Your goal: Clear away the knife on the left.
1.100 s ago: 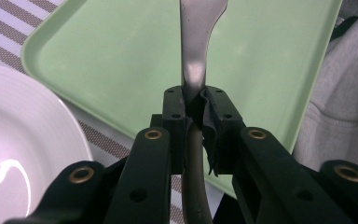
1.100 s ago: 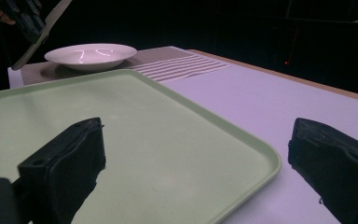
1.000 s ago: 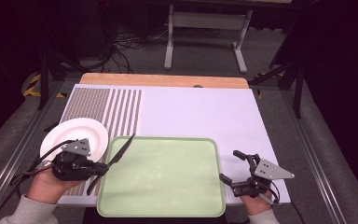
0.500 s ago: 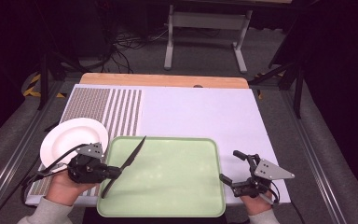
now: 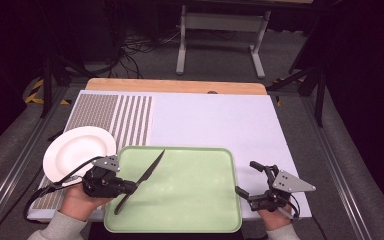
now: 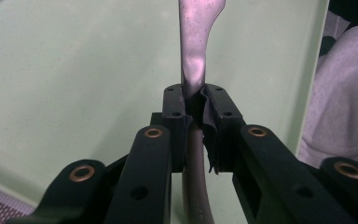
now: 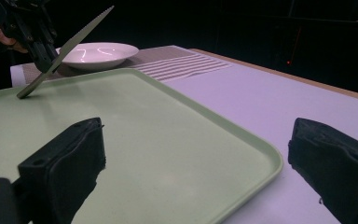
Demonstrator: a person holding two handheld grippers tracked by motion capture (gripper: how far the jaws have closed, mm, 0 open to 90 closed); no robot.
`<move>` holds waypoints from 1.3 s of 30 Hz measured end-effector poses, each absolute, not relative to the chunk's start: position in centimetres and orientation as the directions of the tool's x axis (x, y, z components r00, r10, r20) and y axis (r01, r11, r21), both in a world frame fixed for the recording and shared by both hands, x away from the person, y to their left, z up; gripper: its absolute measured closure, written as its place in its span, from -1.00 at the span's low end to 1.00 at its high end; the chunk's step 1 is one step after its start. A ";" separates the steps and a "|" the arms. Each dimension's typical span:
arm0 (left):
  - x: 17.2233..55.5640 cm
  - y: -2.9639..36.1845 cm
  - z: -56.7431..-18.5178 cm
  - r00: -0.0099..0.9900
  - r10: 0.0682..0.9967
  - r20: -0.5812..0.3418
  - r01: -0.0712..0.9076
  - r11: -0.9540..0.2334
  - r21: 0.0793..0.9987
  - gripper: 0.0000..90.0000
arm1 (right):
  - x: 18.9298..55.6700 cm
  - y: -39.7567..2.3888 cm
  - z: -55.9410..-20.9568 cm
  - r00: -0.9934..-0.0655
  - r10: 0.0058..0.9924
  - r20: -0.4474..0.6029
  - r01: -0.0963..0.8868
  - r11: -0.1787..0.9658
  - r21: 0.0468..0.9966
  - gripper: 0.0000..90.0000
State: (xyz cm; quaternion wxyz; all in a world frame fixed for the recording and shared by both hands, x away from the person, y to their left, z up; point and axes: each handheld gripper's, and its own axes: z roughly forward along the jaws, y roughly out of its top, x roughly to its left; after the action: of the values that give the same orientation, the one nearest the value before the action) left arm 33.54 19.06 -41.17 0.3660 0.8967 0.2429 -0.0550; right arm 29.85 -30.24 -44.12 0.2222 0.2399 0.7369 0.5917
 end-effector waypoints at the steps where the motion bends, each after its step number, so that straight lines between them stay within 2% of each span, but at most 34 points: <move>1: 33.6 19.0 -41.2 0.875 0.396 -0.279 0.478 -0.613 0.630 0.78 | 29.9 -30.2 -44.1 -0.787 0.616 -0.044 0.090 0.185 0.979 -0.91; 8: 33.6 18.7 -41.6 0.856 0.426 -0.293 0.511 -0.611 0.605 0.78 | 29.9 -30.3 -44.2 -0.789 0.613 -0.037 0.096 0.182 0.979 -0.91; 21: 33.7 17.5 -43.1 0.796 0.542 -0.270 0.598 -0.636 0.488 0.78 | 30.0 -30.3 -44.2 -0.788 0.614 -0.034 0.098 0.180 0.979 -0.91; 29: 33.7 17.3 -43.4 0.789 0.544 -0.286 0.612 -0.654 0.445 0.79 | 30.0 -30.3 -44.2 -0.790 0.612 -0.035 0.099 0.183 0.978 -0.91; 31: 33.6 17.2 -43.4 0.787 0.538 -0.302 0.615 -0.650 0.446 0.84 | 30.0 -30.3 -44.2 -0.790 0.612 -0.034 0.099 0.182 0.978 -0.91; 39: 33.7 17.3 -43.4 0.787 0.534 -0.309 0.616 -0.650 0.445 0.84 | 30.0 -30.4 -44.2 -0.791 0.611 -0.033 0.099 0.182 0.978 -0.91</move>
State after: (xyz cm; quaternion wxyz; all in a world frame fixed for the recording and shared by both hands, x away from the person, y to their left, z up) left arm 33.71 17.31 -43.42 0.2721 0.9052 0.3177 -0.0753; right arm 29.99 -30.40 -44.21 0.2157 0.2407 0.7378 0.5926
